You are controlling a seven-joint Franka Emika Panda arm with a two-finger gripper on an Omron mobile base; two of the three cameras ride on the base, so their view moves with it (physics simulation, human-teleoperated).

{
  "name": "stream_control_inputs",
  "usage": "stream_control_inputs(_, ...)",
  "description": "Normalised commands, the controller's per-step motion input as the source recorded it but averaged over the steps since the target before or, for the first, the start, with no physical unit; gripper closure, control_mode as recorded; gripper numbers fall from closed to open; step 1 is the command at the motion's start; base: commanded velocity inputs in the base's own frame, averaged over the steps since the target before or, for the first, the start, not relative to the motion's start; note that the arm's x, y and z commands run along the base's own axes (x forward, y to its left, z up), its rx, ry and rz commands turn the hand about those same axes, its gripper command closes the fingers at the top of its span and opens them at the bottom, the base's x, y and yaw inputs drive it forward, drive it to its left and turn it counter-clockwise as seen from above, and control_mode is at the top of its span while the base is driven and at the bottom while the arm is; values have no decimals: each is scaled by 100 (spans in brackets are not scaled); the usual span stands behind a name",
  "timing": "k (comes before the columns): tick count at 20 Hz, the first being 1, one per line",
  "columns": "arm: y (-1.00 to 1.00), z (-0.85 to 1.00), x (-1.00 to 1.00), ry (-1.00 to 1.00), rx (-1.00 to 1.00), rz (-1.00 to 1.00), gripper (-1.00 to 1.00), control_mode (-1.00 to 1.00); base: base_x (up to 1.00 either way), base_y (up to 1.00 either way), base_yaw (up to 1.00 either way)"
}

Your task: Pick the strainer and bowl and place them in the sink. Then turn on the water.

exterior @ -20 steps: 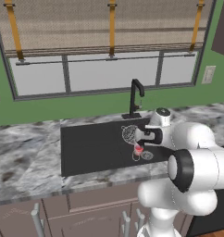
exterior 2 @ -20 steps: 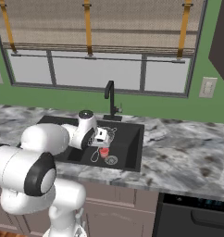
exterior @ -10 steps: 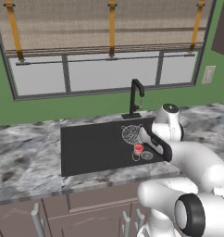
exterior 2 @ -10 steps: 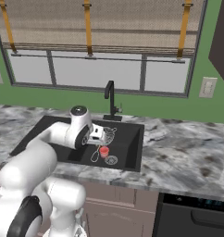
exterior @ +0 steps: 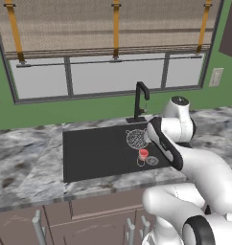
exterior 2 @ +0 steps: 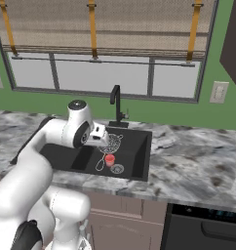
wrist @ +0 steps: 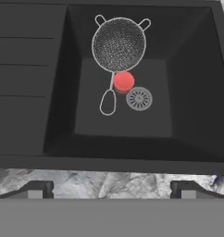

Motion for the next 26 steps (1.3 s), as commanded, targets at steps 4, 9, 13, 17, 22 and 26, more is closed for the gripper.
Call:
stream_control_inputs(4, 1, 41, -25, 5, 0, 0, -100, -100, 0, 0, 0)
stream_control_inputs(9, 0, 38, -23, 5, 0, 0, -100, -100, 0, 0, 0)
stream_control_inputs(13, 0, 26, -17, 5, 0, 0, -100, -100, 0, 0, 0)
stream_control_inputs(17, 0, 14, -18, 3, 0, 0, -100, -100, 0, 0, 0)
stream_control_inputs(22, 0, 3, -21, 1, 0, 0, -100, -100, 0, 0, 0)
stream_control_inputs(26, 0, 0, -8, 0, 0, 0, -100, 100, -36, 0, 0)
